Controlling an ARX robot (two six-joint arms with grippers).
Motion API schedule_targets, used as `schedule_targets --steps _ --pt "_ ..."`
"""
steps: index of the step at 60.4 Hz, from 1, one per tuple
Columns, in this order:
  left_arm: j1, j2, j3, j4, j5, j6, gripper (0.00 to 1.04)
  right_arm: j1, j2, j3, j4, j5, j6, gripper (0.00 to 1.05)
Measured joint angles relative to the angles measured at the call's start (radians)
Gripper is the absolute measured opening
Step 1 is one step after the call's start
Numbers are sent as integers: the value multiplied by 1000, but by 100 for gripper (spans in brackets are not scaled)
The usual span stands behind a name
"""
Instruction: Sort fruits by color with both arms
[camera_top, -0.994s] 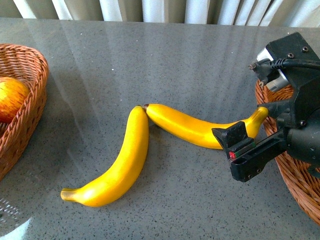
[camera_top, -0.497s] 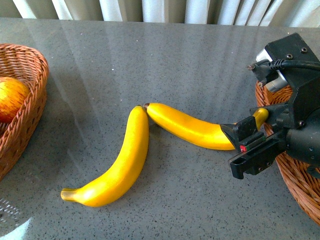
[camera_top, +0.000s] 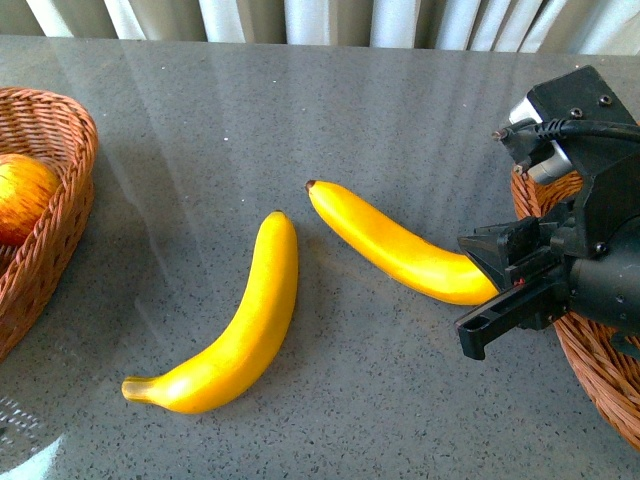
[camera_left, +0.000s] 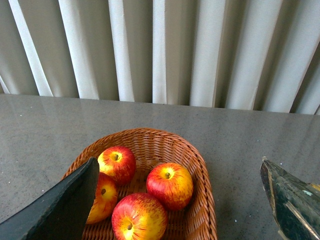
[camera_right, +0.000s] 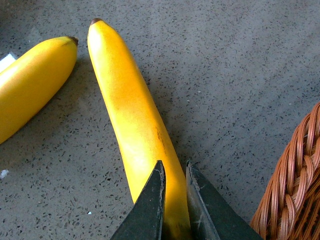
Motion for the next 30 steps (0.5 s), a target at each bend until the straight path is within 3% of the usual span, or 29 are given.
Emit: schedule_targets --steps 15,30 --pt "0 0 0 0 0 0 96 3 -18 -3 2 8 0 7" --pt "0 0 0 0 0 0 96 45 -243 -12 -60 47 11 6"
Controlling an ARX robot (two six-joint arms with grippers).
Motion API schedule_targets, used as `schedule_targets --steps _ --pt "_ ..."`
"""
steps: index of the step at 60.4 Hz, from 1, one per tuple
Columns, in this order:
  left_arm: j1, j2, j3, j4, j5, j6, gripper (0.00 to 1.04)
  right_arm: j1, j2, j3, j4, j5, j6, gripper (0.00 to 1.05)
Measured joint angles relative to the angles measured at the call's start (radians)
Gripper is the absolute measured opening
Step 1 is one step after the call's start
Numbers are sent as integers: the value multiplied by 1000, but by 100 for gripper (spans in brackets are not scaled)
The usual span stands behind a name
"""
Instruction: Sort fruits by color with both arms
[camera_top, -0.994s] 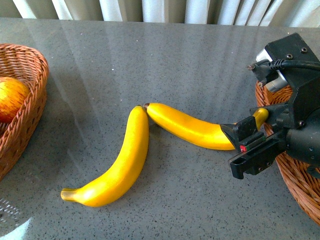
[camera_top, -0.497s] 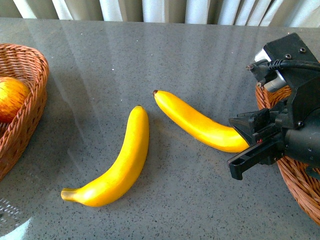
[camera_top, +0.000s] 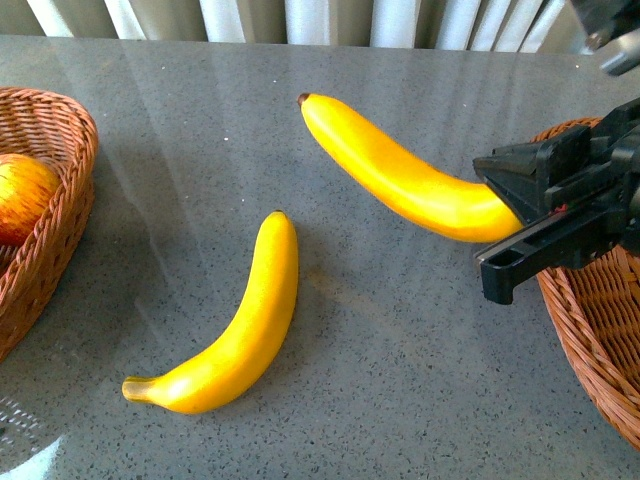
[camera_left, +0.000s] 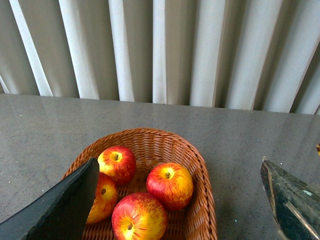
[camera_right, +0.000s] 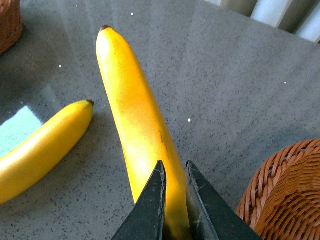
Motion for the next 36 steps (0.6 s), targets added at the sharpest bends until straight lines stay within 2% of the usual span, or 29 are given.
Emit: schedule_targets --steps 18,26,36 --pt "0 0 0 0 0 0 96 -14 -294 -48 -184 172 23 6" --pt "0 0 0 0 0 0 96 -59 -431 -97 -306 240 63 6" --pt "0 0 0 0 0 0 96 -141 -452 -143 -346 267 99 6"
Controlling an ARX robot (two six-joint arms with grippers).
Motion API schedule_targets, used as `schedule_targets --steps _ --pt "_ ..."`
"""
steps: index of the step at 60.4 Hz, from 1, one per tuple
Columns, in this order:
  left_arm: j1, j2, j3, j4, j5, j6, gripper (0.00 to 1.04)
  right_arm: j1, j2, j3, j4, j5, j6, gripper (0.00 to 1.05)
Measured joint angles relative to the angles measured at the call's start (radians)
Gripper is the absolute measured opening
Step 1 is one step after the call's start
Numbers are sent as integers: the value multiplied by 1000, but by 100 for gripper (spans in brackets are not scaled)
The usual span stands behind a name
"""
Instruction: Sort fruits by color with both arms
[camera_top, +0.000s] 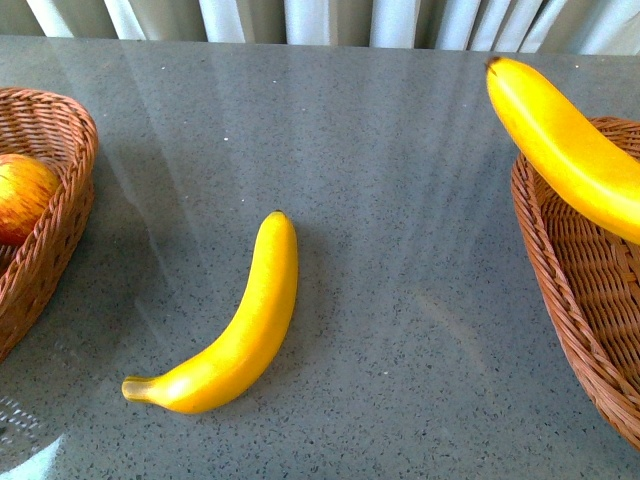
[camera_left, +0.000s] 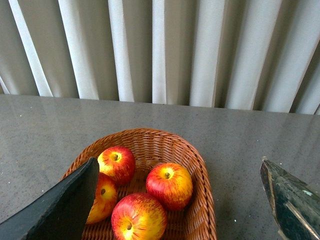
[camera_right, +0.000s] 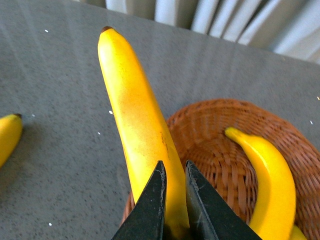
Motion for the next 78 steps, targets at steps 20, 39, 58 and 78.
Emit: schedule_targets --steps 20,39,58,78 --pt "0 0 0 0 0 0 96 -120 101 -44 71 26 3 31" --pt "0 0 0 0 0 0 96 -22 99 -26 64 15 23 82" --pt "0 0 0 0 0 0 96 232 361 194 41 -109 134 96" --pt "0 0 0 0 0 0 96 350 660 482 -53 -108 384 96"
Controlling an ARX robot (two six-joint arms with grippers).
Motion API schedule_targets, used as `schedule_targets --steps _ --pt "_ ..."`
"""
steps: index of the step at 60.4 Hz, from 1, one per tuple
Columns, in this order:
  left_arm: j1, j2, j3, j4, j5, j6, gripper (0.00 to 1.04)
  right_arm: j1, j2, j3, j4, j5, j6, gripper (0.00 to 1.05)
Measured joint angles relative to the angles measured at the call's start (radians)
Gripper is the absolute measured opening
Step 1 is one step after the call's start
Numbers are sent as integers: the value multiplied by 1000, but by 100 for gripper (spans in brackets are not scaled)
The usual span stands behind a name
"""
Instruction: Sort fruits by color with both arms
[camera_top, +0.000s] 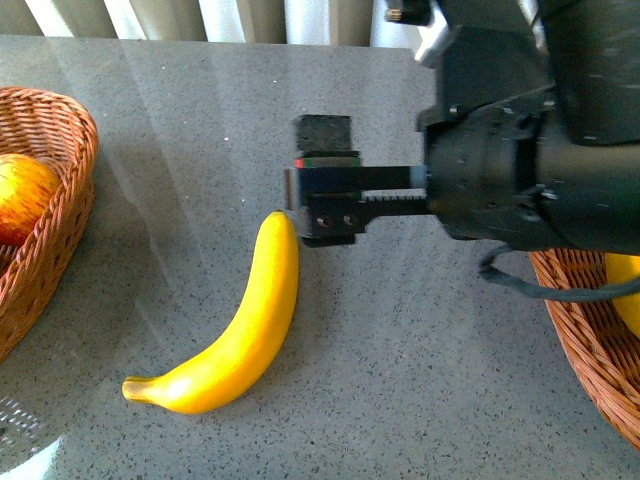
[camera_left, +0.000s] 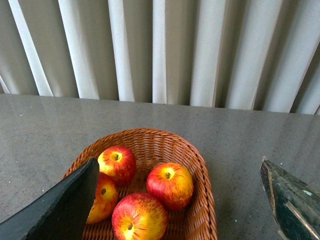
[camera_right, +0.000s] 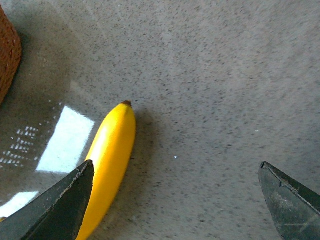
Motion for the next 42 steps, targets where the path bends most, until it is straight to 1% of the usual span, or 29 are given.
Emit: schedule_targets --steps 7,14,22,42 --pt "0 0 0 0 0 0 96 37 106 113 -85 -58 167 96" --pt "0 0 0 0 0 0 96 47 201 208 -169 -59 275 96" --pt "0 0 0 0 0 0 96 51 270 275 -229 -40 320 96" --pt "0 0 0 0 0 0 96 69 410 435 -311 -26 341 96"
